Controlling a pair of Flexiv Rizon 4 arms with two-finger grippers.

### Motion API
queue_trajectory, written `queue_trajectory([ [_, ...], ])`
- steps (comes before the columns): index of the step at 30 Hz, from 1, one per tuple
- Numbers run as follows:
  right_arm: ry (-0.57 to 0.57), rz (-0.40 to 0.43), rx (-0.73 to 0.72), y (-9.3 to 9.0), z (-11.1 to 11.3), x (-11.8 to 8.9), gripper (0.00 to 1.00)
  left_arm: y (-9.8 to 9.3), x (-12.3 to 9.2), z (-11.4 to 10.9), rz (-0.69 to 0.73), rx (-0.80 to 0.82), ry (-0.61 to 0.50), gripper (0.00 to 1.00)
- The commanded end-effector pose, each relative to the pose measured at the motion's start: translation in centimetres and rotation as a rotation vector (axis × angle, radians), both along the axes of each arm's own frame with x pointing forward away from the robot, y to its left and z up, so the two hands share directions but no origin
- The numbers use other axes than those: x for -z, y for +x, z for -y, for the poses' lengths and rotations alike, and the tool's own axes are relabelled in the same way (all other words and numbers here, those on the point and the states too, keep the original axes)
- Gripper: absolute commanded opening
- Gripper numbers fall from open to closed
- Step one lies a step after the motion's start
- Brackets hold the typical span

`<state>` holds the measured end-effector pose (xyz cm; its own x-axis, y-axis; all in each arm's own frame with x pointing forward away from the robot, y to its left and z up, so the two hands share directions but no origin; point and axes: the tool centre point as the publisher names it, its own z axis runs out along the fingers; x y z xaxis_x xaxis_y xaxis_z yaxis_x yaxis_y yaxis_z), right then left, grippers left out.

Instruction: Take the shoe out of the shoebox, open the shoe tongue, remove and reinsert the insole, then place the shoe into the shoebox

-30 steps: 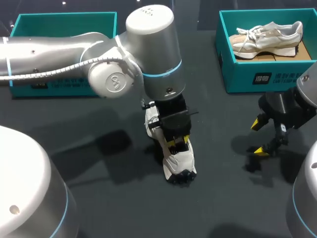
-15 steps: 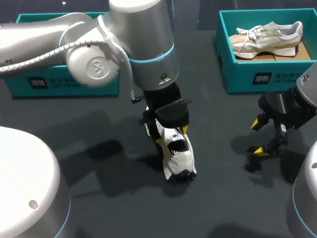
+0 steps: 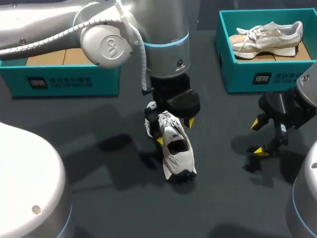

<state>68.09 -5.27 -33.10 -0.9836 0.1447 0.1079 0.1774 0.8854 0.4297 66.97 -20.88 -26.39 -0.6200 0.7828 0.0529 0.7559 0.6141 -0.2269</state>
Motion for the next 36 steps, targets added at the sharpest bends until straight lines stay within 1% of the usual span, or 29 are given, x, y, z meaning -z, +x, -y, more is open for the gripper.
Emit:
queue_trajectory([
  [1, -0.002, 0.002, 0.001, -0.1, 0.0, 0.0, 1.0, -2.2, -1.2, 0.5, 0.112, -0.589, 0.162, 1.0],
  [11, -0.002, 0.002, 0.001, -0.1, 0.0, 0.0, 1.0, -2.2, -1.2, 0.5, 0.112, -0.589, 0.162, 1.0],
  [13, -0.002, 0.002, 0.001, -0.1, 0.0, 0.0, 1.0, -2.4, -0.4, 0.5, 0.103, -0.661, 0.164, 1.0],
  [15, -0.002, 0.002, 0.001, -0.1, 0.0, 0.0, 1.0, -2.9, 0.3, 0.8, 0.109, -0.697, 0.162, 1.0],
  [19, -0.002, 0.002, 0.001, -0.1, 0.0, 0.0, 1.0, -3.7, 1.5, 1.2, 0.144, -0.755, 0.176, 1.0],
  [26, -0.002, 0.002, 0.001, -0.1, 0.0, 0.0, 1.0, -4.6, 3.1, 1.1, 0.135, -0.828, 0.171, 1.0],
  [30, -0.002, 0.002, 0.001, -0.1, 0.0, 0.0, 1.0, -4.9, 4.1, 1.3, 0.123, -0.86, 0.167, 1.0],
  [36, -0.002, 0.002, 0.001, -0.1, 0.0, 0.0, 1.0, -5.0, 5.8, 1.9, 0.134, -0.953, 0.181, 1.0],
])
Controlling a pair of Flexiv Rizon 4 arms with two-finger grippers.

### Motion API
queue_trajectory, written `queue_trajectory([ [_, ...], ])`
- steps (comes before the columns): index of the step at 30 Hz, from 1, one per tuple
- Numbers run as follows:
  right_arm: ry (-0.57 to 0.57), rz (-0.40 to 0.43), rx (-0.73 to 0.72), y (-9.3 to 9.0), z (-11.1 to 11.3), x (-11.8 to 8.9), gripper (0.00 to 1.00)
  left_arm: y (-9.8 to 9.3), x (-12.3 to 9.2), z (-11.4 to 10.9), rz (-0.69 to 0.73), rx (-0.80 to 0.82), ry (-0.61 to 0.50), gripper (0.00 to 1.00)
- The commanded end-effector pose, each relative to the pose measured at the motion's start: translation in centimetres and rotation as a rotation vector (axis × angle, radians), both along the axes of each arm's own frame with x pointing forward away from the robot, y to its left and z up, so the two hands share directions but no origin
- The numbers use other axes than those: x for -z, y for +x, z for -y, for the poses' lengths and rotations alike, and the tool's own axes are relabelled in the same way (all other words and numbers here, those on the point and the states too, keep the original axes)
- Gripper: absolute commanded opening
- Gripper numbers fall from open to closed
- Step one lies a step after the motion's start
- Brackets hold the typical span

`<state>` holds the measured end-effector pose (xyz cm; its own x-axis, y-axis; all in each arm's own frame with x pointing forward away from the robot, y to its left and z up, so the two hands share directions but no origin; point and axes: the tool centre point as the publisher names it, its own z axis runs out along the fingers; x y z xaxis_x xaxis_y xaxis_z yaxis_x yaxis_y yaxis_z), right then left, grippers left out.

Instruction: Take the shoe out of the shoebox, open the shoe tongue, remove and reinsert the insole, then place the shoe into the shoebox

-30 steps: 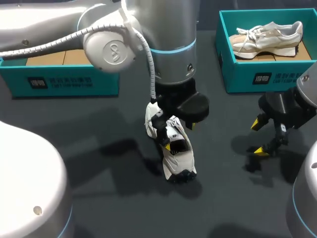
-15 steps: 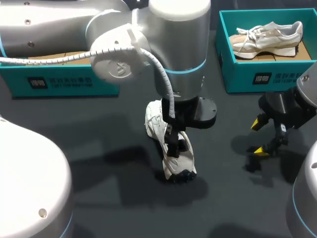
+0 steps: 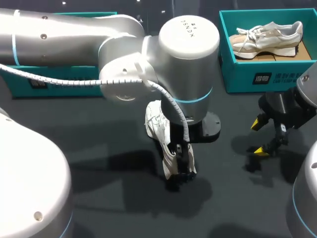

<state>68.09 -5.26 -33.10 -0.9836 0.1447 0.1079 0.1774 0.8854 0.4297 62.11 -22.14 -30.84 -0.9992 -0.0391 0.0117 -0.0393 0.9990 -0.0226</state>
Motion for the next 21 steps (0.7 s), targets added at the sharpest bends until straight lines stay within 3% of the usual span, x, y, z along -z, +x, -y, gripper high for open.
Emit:
queue_trajectory([
  [1, -0.002, 0.002, 0.001, -0.1, 0.0, 0.0, 1.0, -0.2, 1.6, 0.8, 0.004, -0.027, 0.004, 1.0],
  [12, -0.002, 0.002, 0.001, -0.1, 0.0, 0.0, 1.0, 0.0, 4.4, 2.2, 0.019, -0.104, 0.029, 1.0],
  [21, -0.002, 0.002, 0.001, -0.1, 0.0, 0.0, 1.0, -0.3, 5.5, 1.9, 0.03, -0.139, 0.032, 1.0],
])
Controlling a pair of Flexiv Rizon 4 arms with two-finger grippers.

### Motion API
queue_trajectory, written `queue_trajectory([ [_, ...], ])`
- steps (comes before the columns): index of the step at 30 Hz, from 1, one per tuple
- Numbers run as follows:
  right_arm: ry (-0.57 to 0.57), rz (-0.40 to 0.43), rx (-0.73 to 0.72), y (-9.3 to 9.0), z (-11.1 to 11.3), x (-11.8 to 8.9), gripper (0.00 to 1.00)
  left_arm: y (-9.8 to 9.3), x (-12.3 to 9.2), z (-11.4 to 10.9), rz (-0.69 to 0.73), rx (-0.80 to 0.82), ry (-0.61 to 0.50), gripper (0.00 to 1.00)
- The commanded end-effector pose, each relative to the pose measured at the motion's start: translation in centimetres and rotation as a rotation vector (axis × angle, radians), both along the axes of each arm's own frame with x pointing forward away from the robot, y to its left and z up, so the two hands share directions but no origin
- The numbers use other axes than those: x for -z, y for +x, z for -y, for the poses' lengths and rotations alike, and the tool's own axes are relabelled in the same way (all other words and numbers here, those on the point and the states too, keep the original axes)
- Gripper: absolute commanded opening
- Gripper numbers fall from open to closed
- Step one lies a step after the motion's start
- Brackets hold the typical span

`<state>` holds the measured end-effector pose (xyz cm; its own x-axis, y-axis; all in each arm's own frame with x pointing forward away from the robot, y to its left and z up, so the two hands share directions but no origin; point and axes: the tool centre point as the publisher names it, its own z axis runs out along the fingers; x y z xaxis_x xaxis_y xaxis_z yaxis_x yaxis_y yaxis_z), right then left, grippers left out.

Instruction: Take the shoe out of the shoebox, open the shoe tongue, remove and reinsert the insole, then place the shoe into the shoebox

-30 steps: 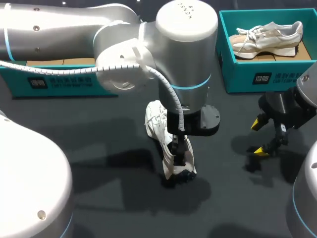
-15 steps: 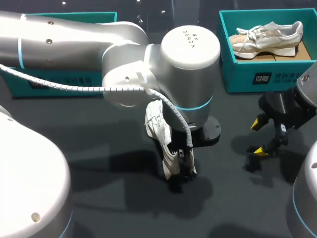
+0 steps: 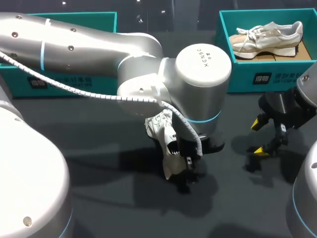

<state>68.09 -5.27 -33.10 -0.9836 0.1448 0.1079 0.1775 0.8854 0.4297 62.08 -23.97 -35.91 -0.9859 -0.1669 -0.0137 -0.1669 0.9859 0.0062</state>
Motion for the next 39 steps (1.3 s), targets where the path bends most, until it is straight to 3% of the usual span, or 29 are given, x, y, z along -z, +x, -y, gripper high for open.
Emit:
queue_trajectory([
  [1, -0.002, 0.002, 0.001, -0.1, 0.0, 0.0, 1.0, -0.3, 0.5, 0.0, 0.01, -0.012, 0.004, 1.0],
  [21, -0.002, 0.002, 0.001, -0.1, 0.0, 0.0, 1.0, 0.2, 2.7, -0.6, 0.01, 0.018, 0.028, 0.99],
  [28, -0.002, 0.002, 0.001, -0.1, 0.0, 0.0, 1.0, 0.0, 2.9, -0.5, 0.014, 0.025, 0.028, 0.82],
  [35, -0.002, 0.002, 0.001, -0.1, 0.0, 0.0, 1.0, -0.2, 3.0, -0.4, 0.023, 0.016, 0.034, 0.49],
  [39, -0.002, 0.002, 0.001, -0.1, 0.0, 0.0, 1.0, -0.3, 3.1, -0.4, 0.025, 0.01, 0.033, 0.44],
])
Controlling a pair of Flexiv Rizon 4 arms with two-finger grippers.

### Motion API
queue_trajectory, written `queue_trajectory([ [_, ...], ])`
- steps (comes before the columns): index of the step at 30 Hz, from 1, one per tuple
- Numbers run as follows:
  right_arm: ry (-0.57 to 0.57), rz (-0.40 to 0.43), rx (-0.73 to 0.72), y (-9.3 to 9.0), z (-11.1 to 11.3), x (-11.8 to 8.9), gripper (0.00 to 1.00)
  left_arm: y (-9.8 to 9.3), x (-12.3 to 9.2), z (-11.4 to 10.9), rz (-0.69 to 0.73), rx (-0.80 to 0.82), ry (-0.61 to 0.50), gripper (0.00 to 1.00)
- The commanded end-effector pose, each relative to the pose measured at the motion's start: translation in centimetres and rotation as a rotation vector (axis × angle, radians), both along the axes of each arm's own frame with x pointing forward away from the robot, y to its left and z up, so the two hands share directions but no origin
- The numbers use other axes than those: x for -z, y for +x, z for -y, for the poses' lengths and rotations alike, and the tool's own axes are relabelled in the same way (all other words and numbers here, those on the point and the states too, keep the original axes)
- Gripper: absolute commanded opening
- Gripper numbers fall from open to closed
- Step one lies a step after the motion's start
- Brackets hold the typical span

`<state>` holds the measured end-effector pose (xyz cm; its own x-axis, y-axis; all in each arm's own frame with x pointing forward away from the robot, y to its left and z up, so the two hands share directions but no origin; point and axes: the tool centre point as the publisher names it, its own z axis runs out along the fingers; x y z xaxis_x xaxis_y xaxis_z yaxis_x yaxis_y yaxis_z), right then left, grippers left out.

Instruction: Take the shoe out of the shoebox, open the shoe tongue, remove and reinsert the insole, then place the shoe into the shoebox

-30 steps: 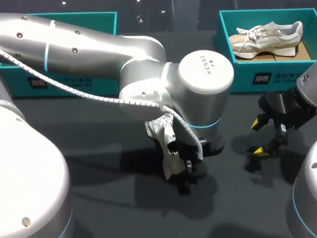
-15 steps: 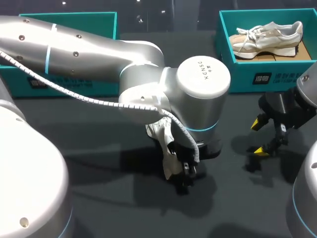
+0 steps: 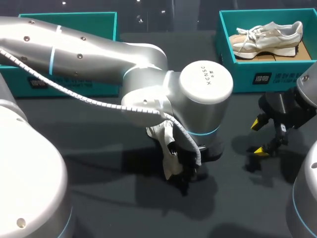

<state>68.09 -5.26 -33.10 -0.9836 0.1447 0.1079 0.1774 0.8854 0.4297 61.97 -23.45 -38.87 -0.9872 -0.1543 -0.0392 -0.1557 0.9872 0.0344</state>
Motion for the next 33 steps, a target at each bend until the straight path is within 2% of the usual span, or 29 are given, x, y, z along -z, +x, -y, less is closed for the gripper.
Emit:
queue_trajectory([
  [1, -0.002, 0.002, 0.001, -0.1, 0.0, 0.0, 1.0, -0.2, 0.1, 0.1, 0.004, -0.003, 0.001, 0.39],
  [5, -0.002, 0.002, 0.001, -0.1, 0.0, 0.0, 1.0, -0.3, 0.2, 0.0, 0.003, -0.005, 0.001, 0.2],
  [6, -0.002, 0.002, 0.001, -0.1, 0.0, 0.0, 1.0, -0.4, 0.2, 0.0, 0.002, -0.006, 0.001, 0.06],
  [7, -0.002, 0.002, 0.001, -0.1, 0.0, 0.0, 1.0, -0.4, 0.2, 0.0, 0.001, -0.006, 0.001, 0.0],
  [14, -0.002, 0.002, 0.001, -0.1, 0.0, 0.0, 1.0, -0.6, -0.4, -0.5, -0.004, -0.001, -0.004, 0.0],
  [19, -0.002, 0.002, 0.001, -0.1, 0.0, 0.0, 1.0, -0.3, -2.2, -1.1, -0.038, 0.047, -0.012, 0.0],
  [29, -0.002, 0.002, 0.001, -0.1, 0.0, 0.0, 1.0, 1.7, -9.4, -4.3, -0.089, 0.174, 0.004, 0.0],
  [33, -0.002, 0.002, 0.001, -0.1, 0.0, 0.0, 1.0, 3.7, -12.3, -6.1, -0.087, 0.175, 0.02, 0.0],
])
